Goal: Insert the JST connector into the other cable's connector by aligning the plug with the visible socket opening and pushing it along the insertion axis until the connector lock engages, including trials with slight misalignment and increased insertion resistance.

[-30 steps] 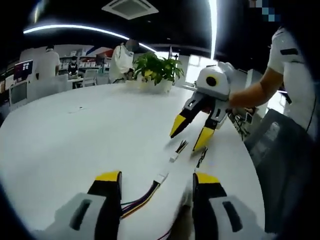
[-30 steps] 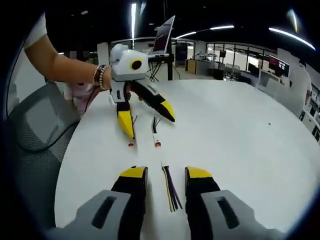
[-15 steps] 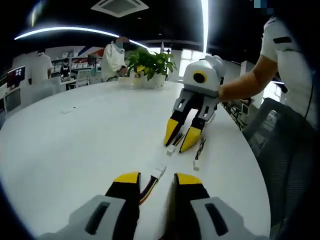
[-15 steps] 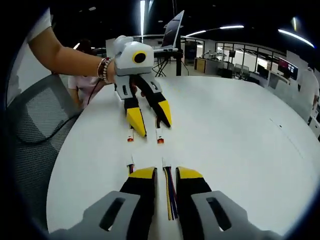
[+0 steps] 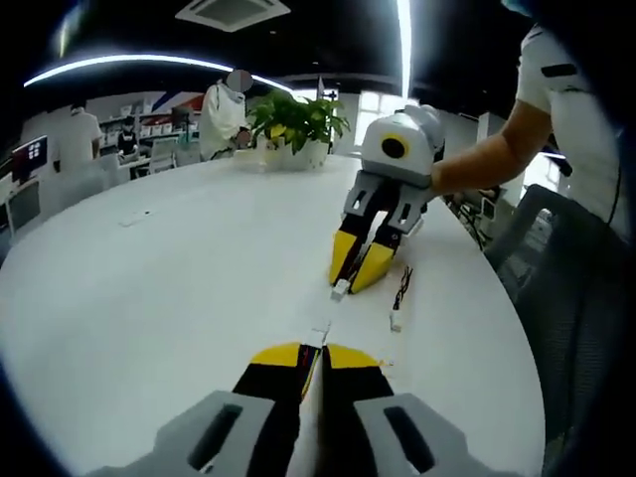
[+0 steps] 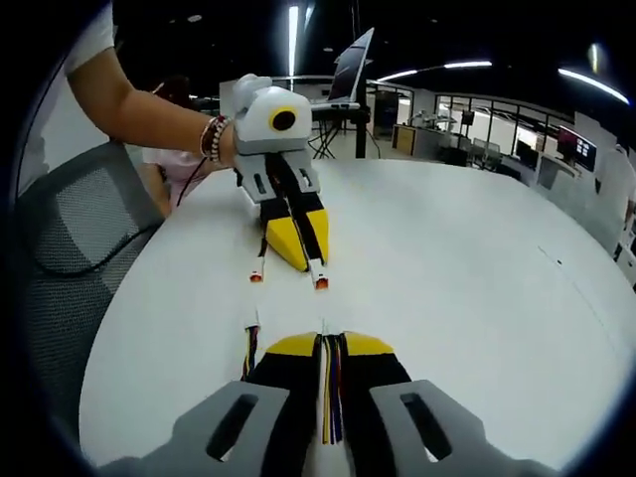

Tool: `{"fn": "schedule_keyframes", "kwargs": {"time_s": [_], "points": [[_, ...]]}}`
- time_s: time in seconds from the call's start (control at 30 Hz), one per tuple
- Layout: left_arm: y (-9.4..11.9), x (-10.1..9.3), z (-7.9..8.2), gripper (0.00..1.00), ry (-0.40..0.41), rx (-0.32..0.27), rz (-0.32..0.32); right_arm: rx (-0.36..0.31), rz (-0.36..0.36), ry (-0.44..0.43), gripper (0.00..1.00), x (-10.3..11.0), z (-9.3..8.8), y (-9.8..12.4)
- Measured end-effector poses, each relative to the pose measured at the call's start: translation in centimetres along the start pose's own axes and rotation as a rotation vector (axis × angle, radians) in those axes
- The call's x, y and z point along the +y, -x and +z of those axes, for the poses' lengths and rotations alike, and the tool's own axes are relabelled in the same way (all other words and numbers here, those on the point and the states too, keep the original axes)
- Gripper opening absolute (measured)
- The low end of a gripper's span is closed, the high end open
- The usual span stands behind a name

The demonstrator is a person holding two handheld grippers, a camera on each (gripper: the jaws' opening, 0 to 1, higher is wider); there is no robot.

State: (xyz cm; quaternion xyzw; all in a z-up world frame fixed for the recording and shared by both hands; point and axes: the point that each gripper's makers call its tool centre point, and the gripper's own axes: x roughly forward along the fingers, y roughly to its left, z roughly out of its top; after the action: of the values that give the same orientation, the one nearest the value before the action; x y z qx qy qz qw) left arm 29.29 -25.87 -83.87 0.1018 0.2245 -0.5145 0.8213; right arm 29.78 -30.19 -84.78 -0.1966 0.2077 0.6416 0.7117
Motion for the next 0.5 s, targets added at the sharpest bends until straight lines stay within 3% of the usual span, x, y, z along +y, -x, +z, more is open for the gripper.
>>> {"fn": "schedule_keyframes", "kwargs": {"time_s": [0.5], "points": [[0.7, -1.5, 0.8, 0.01, -0.083, 0.055, -0.035, -0.017, 0.014, 0.031, 0.05, 0.8, 1.2, 1.2]]}}
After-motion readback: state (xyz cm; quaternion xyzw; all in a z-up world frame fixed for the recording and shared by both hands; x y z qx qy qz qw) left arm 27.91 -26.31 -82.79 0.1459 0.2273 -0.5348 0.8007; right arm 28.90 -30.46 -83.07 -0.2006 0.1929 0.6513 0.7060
